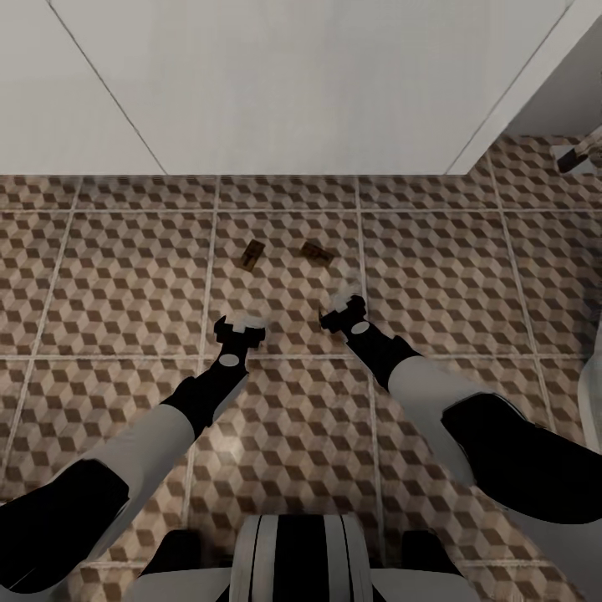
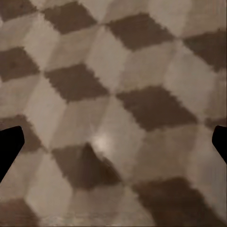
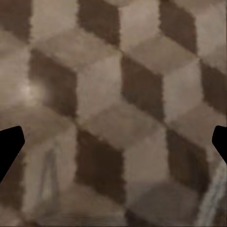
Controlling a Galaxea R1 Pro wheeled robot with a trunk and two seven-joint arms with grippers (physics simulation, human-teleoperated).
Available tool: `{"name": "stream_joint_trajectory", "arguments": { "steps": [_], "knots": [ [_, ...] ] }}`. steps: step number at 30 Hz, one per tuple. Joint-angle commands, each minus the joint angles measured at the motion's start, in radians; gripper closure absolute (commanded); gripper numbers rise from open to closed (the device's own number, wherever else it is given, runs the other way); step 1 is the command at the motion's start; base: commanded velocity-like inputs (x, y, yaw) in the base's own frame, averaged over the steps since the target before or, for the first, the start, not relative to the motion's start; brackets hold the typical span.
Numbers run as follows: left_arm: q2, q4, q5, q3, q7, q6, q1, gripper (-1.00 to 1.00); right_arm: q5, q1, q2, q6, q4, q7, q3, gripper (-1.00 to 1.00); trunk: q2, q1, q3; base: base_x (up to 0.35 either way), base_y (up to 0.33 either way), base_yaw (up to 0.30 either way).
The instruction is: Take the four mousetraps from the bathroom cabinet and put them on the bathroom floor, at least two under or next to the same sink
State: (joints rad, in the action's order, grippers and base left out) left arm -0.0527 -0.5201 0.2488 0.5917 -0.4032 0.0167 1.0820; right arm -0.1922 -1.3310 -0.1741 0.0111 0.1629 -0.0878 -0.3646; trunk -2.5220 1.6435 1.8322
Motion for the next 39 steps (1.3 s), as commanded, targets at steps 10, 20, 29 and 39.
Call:
{"name": "stream_joint_trajectory", "arguments": {
  "steps": [10,20,29,39],
  "knots": [
    [0.001,0.005,0.01,0.009,-0.008,0.002,0.001,-1.0,-0.01,-0.001,0.0,0.001,-0.005,-0.004,0.001,-1.0,0.0,-0.001,0.0,-0.335,0.0,0.0],
    [0.0,0.015,0.01,0.009,-0.008,0.002,0.001,-1.0,-0.01,-0.001,0.0,0.001,-0.007,-0.004,0.001,-1.0,0.0,-0.001,0.0,-0.335,0.0,0.0],
    [0.0,0.017,0.01,0.009,-0.008,0.002,0.001,-1.0,-0.01,-0.001,0.0,0.014,-0.024,-0.004,0.001,-1.0,0.0,-0.001,0.0,-0.285,0.0,0.0],
    [0.0,0.012,0.014,0.008,-0.012,-0.003,0.001,-1.0,-0.01,-0.001,0.0,0.06,-0.026,-0.004,0.001,-1.0,0.0,-0.001,0.0,-0.054,0.0,0.0]
  ]
}}
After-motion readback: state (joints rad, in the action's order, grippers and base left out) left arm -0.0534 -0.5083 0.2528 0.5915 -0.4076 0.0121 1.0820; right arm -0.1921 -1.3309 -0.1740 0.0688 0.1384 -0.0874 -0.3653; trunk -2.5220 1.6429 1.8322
